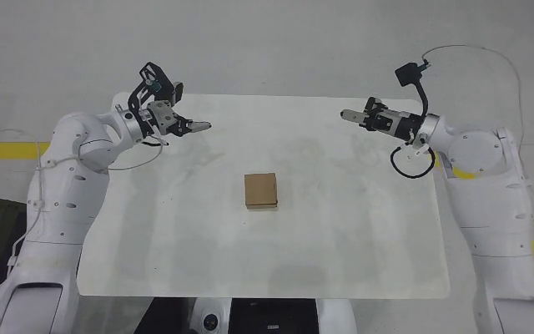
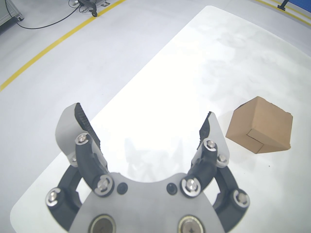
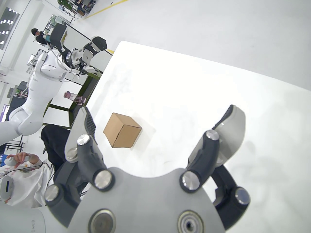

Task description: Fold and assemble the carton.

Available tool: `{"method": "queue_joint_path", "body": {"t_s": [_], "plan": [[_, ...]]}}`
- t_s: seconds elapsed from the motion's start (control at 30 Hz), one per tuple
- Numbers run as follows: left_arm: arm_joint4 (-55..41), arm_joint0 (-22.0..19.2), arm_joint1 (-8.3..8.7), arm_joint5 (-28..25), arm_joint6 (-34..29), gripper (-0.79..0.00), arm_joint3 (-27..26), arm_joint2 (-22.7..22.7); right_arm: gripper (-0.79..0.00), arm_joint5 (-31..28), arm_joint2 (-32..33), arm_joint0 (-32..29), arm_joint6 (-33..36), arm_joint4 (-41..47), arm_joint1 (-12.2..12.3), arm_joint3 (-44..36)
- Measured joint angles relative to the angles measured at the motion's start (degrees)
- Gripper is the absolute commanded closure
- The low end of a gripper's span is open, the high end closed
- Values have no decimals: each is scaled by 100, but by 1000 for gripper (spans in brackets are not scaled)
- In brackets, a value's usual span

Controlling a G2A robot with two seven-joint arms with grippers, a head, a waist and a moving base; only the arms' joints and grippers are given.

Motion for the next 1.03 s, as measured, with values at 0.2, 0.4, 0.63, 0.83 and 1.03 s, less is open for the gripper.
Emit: {"method": "queue_joint_path", "body": {"t_s": [0.2, 0.4, 0.63, 0.83, 1.03], "plan": [[-98, -147, 10, -40, -159, -784, 41, 29, -784, 51, 76, 107, 95, 84, 36, 4], [-96, -147, 11, -41, -163, -784, 42, 31, -784, 49, 74, 106, 94, 83, 36, 4], [-95, -147, 10, -41, -162, -785, 42, 31, -785, 49, 74, 106, 93, 83, 36, 4], [-95, -147, 10, -41, -162, -784, 42, 31, -784, 49, 74, 106, 93, 83, 36, 4], [-95, -147, 10, -41, -162, -784, 42, 31, -784, 49, 74, 106, 93, 83, 36, 4]]}}
